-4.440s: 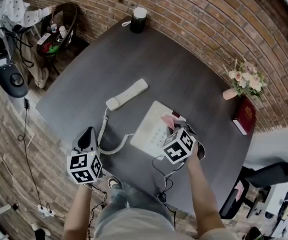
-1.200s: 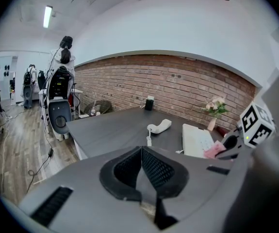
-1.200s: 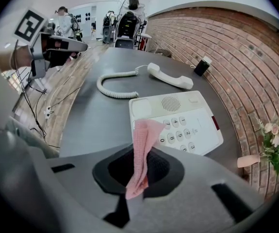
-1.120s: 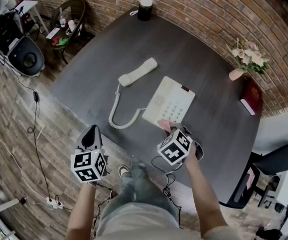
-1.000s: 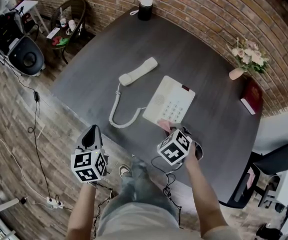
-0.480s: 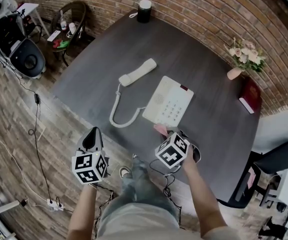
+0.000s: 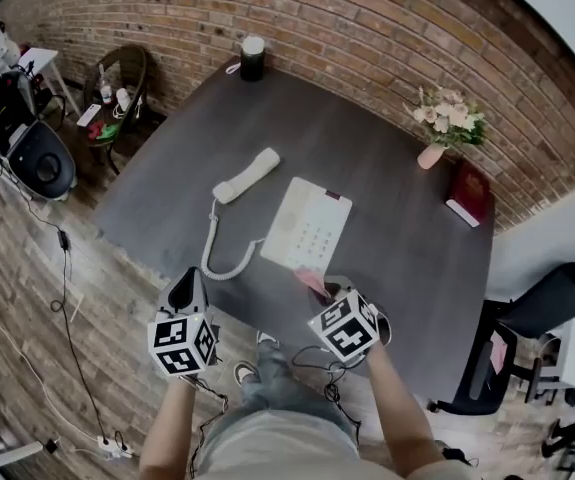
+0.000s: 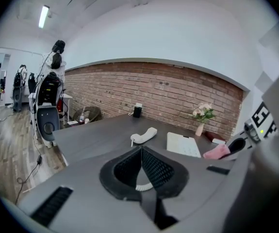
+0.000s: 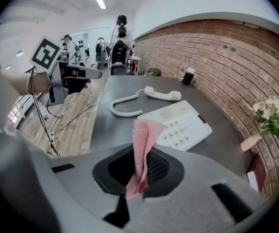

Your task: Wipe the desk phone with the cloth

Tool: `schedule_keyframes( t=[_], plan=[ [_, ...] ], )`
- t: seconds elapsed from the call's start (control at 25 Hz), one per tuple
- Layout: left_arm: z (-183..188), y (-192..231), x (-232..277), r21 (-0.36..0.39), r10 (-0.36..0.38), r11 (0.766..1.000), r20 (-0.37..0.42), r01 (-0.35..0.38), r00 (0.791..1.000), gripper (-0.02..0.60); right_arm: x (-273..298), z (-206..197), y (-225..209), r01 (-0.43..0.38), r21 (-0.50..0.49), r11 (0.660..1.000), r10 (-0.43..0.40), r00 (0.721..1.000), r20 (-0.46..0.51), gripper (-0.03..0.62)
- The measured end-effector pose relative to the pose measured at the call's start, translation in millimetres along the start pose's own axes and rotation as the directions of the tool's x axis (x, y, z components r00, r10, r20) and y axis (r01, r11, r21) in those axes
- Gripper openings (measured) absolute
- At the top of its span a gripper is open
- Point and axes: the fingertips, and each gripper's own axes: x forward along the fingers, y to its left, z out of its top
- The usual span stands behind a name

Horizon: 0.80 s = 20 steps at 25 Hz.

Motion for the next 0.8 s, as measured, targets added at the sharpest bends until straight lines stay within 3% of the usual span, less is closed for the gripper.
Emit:
schedule_keyframes(
  t=[0.08,0.16,0.24,0.36,0.48,0.56,0.68,0.8],
  plan=[
    [15,-14,4,0.013,-0.032,0.999,0.026,0.031,0.999,0.005,-20,7,-16,0.048,0.066,0.997,-0.055,0.994,0.097,0.021],
    [35,-29,11,0.032,-0.069,0.997,0.06,0.067,0.996,0.005,-42,14,-39,0.113,0.135,0.984,-0.139,0.97,0.201,0.021],
    [59,-43,19,0.057,-0.108,0.993,0.1,0.103,0.989,0.005,-65,17,-65,0.195,0.203,0.96,-0.249,0.924,0.291,0.021],
    [86,-59,23,0.085,-0.144,0.987,0.141,0.132,0.98,0.005,-103,13,-99,0.297,0.333,0.895,-0.415,0.829,0.376,0.021],
    [103,-71,26,0.099,-0.164,0.984,0.163,0.149,0.973,0.005,-138,0,-125,0.355,0.486,0.798,-0.566,0.717,0.406,0.021],
    [111,-79,28,0.111,-0.176,0.981,0.17,0.159,0.97,0.005,-156,-11,-138,0.366,0.572,0.734,-0.638,0.66,0.397,0.021],
    [117,-88,33,0.126,-0.195,0.976,0.174,0.175,0.965,0.005,-173,-20,-150,0.369,0.64,0.674,-0.695,0.61,0.38,0.02],
    [118,-93,36,0.133,-0.206,0.974,0.171,0.185,0.963,0.005,-182,-23,-156,0.378,0.662,0.647,-0.723,0.58,0.376,0.02]
  ],
)
